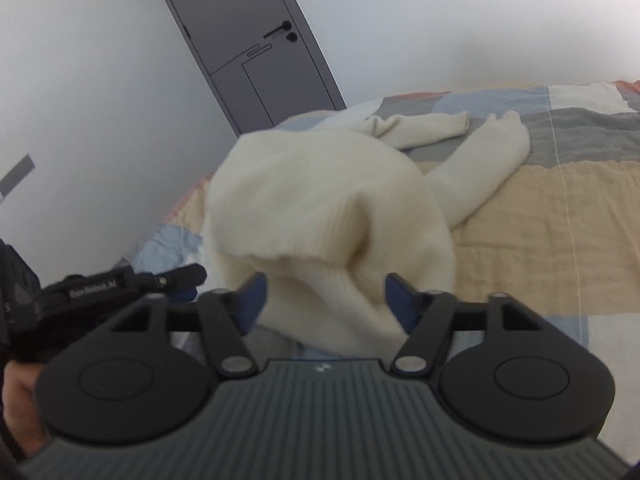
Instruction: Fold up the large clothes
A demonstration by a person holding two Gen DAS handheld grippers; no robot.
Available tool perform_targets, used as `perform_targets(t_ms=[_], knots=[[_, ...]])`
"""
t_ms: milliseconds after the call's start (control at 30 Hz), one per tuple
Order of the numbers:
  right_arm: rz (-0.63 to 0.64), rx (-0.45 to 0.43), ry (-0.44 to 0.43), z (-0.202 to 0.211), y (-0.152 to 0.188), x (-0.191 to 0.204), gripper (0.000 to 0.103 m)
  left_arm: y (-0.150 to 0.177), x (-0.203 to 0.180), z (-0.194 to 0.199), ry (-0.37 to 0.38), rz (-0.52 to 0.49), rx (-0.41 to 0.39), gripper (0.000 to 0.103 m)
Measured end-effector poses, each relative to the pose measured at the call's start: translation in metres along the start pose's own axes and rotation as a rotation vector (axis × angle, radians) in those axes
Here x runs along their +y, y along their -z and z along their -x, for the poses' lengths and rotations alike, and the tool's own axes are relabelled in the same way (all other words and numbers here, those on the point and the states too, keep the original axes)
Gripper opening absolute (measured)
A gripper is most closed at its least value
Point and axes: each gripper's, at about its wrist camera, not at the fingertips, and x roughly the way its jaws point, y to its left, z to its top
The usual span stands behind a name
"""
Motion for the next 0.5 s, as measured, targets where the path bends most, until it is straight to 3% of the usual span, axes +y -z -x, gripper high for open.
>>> perform_targets(t_ms=[133, 267, 500], knots=[[-0.031, -0.017, 0.000, -0.009, -0.007, -0.006, 0.071, -0.006, 0.009, -0.006, -0.046, -0.022, 0.006, 0.052], [-0.092, -0.097, 0.016, -0.011, -0.018, -0.015, 0.079, -0.010, 0.018, -0.013, -0.082, -0.034, 0.010, 0.052], [-0.211, -0.173, 0.024, -0.019, -0.027, -0.036, 0.080, -0.011, 0.030, -0.015, -0.113, -0.030, 0.024, 0.052]])
